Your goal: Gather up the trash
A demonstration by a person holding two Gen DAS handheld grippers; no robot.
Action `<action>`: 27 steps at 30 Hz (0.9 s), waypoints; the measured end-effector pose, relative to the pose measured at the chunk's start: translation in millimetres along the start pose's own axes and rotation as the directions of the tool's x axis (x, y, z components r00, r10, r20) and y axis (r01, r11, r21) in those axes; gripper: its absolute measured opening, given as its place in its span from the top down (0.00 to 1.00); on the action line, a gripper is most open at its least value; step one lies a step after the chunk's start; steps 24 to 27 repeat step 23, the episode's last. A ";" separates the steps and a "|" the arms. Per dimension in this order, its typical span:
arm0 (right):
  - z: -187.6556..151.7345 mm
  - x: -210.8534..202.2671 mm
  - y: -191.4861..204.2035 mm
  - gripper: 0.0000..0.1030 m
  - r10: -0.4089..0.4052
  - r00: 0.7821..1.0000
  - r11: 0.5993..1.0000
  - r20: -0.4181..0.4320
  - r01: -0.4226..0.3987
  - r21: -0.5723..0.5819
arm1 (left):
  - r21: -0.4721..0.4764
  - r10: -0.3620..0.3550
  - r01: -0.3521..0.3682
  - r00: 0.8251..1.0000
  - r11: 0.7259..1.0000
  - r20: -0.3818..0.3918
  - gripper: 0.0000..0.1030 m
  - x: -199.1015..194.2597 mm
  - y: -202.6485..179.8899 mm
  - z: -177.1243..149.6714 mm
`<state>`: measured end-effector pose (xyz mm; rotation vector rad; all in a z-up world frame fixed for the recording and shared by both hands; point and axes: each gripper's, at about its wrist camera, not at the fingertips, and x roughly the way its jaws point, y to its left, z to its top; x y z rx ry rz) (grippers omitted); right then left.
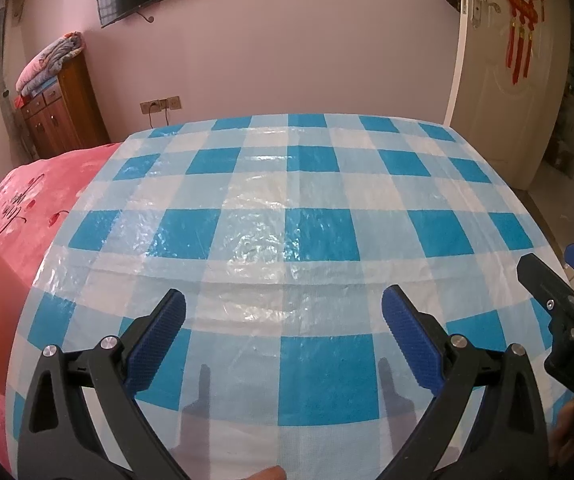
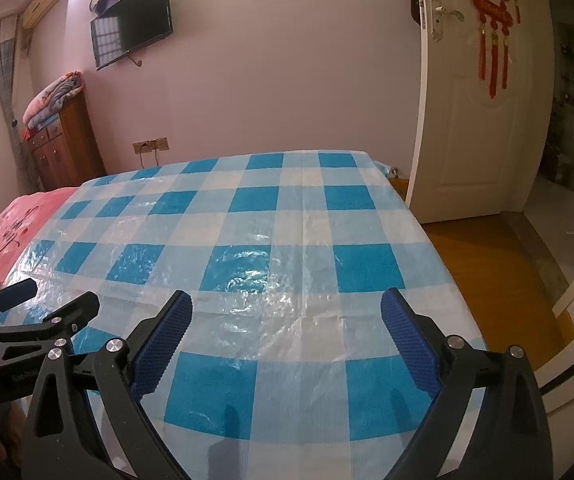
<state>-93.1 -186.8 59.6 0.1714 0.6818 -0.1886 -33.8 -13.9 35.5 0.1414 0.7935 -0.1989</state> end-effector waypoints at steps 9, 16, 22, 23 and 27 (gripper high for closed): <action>-3.4 8.5 1.4 0.09 0.006 0.999 1.000 -0.045 -0.006 -0.002 | -0.001 -0.023 0.023 0.997 1.000 -0.071 0.04 15.5 -4.4 -8.9; -7.8 23.2 3.2 0.09 0.000 0.990 1.000 -0.138 0.000 -0.002 | 0.025 -0.013 0.017 0.992 1.000 -0.129 0.04 27.6 -11.4 -12.3; -12.6 38.8 2.8 0.09 -0.019 0.974 1.000 -0.224 0.019 -0.003 | 0.019 -0.016 0.019 0.991 1.000 -0.133 0.04 27.9 -10.7 -11.8; -13.7 42.8 3.0 0.09 -0.022 0.969 1.000 -0.246 0.022 -0.006 | 0.019 -0.016 0.019 0.991 1.000 -0.133 0.04 27.8 -10.6 -11.6; -13.7 42.8 3.0 0.09 -0.022 0.969 1.000 -0.246 0.022 -0.006 | 0.019 -0.016 0.019 0.991 1.000 -0.133 0.04 27.8 -10.6 -11.6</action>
